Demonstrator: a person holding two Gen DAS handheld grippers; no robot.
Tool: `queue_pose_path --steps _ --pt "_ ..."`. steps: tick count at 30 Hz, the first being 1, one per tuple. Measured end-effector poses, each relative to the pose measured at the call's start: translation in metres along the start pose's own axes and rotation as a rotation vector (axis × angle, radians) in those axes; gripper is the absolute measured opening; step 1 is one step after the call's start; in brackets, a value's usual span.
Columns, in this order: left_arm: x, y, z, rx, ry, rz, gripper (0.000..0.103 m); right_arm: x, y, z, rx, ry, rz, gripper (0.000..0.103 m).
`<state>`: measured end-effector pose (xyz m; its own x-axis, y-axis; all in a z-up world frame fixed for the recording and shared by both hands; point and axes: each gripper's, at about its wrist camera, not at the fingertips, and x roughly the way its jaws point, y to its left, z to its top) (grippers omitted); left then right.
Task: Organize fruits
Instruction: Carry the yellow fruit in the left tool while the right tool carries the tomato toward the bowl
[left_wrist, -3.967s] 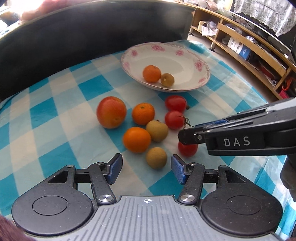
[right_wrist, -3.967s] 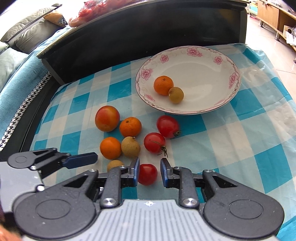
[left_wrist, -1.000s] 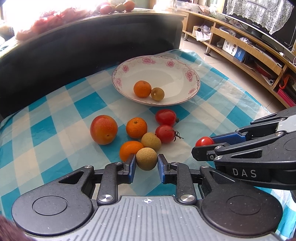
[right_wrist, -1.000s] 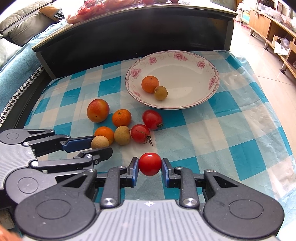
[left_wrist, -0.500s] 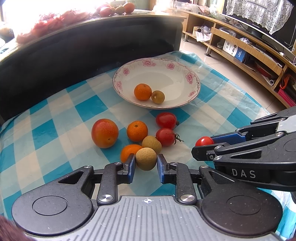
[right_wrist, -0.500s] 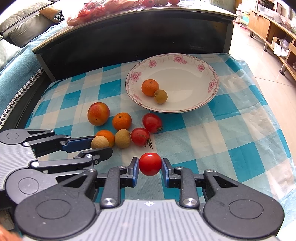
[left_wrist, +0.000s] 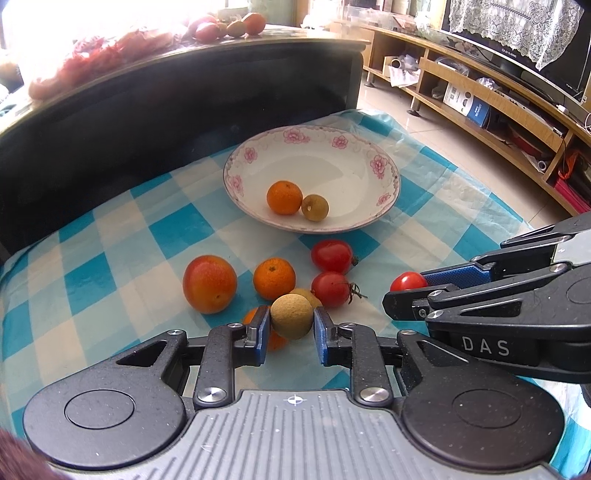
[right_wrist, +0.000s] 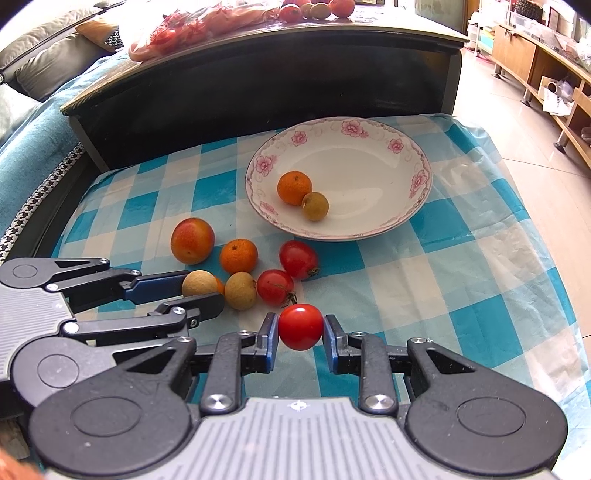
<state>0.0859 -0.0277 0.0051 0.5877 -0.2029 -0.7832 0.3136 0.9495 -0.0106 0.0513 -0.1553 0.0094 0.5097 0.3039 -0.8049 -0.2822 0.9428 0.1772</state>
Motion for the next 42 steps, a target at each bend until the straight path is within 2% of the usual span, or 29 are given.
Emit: queue_pose_path --steps 17,33,42 --pt "0.009 0.006 0.035 -0.01 -0.032 -0.022 0.031 0.001 -0.016 0.032 0.043 -0.046 -0.001 0.031" --pt "0.041 0.009 0.065 -0.009 -0.022 -0.022 0.031 0.026 -0.038 0.063 0.054 -0.039 -0.01 0.031" --pt "0.061 0.011 0.072 -0.008 0.0 -0.021 0.03 0.044 -0.048 0.074 0.055 -0.029 -0.008 0.031"
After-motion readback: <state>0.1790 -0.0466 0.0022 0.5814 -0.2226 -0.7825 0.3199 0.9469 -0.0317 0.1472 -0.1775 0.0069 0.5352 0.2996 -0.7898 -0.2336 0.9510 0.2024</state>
